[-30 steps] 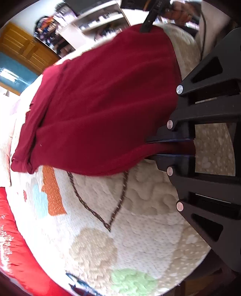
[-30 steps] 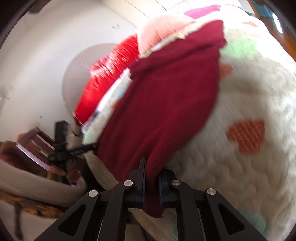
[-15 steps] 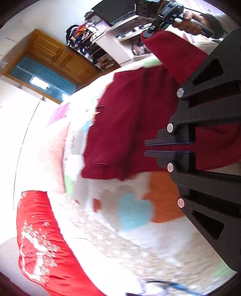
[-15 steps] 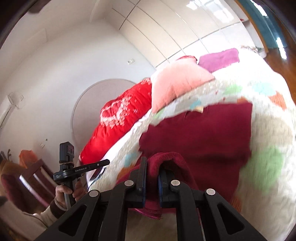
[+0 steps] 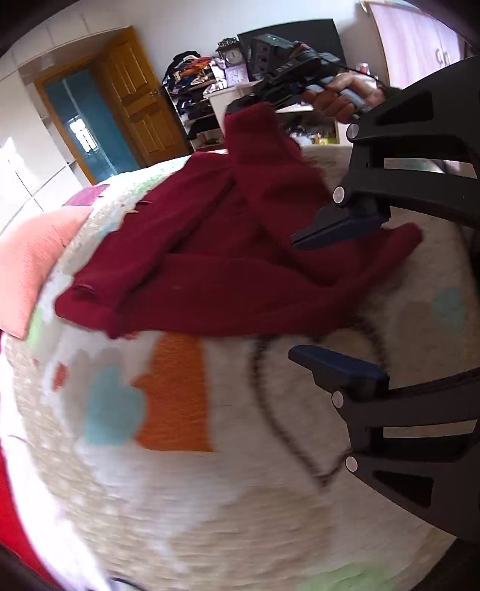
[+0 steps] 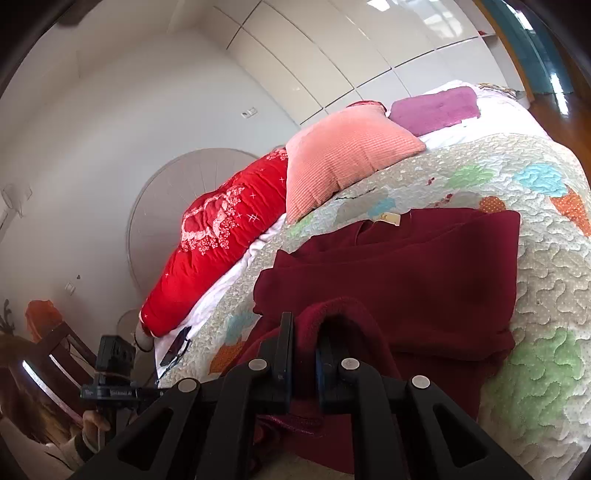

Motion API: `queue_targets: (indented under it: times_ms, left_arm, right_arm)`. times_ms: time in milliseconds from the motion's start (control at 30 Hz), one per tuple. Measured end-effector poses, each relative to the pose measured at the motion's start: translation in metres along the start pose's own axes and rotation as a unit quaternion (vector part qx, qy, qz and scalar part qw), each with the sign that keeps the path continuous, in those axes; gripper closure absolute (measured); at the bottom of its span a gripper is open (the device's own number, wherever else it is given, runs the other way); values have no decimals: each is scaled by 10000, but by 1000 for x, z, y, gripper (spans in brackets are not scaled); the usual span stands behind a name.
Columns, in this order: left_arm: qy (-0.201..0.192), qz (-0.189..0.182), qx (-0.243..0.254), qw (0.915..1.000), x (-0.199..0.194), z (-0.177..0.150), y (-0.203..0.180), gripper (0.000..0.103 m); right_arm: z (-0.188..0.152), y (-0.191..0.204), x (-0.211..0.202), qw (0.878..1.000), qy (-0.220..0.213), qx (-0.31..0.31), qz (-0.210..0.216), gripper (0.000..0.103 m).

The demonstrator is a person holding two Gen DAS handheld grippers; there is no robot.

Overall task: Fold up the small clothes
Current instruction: 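Grasp the sweater hem with both grippers and lift it toward the collar, then lay the hem over the collar and open both grippers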

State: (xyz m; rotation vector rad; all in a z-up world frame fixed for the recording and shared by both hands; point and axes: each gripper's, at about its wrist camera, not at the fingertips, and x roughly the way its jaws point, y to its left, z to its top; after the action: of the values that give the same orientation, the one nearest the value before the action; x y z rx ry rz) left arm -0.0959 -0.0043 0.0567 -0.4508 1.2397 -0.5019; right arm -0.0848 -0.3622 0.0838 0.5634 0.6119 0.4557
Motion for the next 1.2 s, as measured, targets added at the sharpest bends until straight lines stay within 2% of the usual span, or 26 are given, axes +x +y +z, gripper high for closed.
queue_targets:
  times_ms: [33, 100, 167, 400, 433, 500, 533, 633, 700, 800, 933, 1033, 1100, 1133, 1167, 1200]
  left_arm:
    - [0, -99, -48, 9999, -2, -10, -1, 50]
    - [-12, -278, -84, 9996, -2, -30, -8, 38]
    - [12, -425, -96, 9990, 3, -42, -15, 32]
    - [471, -522, 110, 9975, 46, -63, -39, 34]
    - [631, -506, 159, 9966, 51, -66, -41, 41]
    - [829, -380, 629, 9938, 56, -62, -53, 93]
    - [753, -297, 838, 9932, 50, -58, -57, 94]
    - [232, -535, 962, 9937, 15, -28, -61, 94]
    - [-189, -630, 996, 9929, -8, 7, -65, 95]
    - [-723, -611, 1114, 9893, -18, 66, -76, 95]
    - [-1134, -296, 1110, 9869, 5, 136, -87, 95]
    - [-1390, -88, 1071, 9845, 26, 188, -90, 95]
    - [-1387, -39, 875, 9865, 49, 214, -75, 95]
    - [-1235, -93, 797, 9891, 61, 227, -68, 95]
    - [-961, -141, 721, 9927, 76, 239, -58, 95]
    - [-837, -125, 638, 9944, 88, 247, -52, 93]
  right_arm:
    - [-1, 1, -2, 10000, 1, -7, -6, 95]
    - [-1, 3, -6, 10000, 2, -50, 9, 95]
    - [-3, 8, -12, 9999, -18, -114, 15, 95]
    - [-11, 12, -28, 9999, -83, -126, 14, 95]
    - [-12, 12, -29, 9999, -80, -123, 1, 95]
    - [-13, 11, -32, 9999, -79, -119, -46, 95]
    - [-12, 10, -33, 9999, -84, -114, -39, 95]
    - [-3, 6, -36, 9998, -168, -64, 44, 95]
    - [8, 2, -34, 9996, -258, 2, 68, 95]
    - [30, -9, -23, 9989, -434, 163, -54, 95]
    - [64, -36, -1, 9961, -648, 517, -317, 95]
    - [88, -66, 18, 9911, -819, 788, -687, 95]
    - [99, -96, 40, 9857, -730, 1099, -1051, 94]
    - [102, -111, 52, 9819, -571, 1292, -1259, 92]
    - [102, -123, 60, 9783, -437, 1478, -1388, 79]
    - [100, -133, 65, 9738, -351, 1674, -1501, 54]
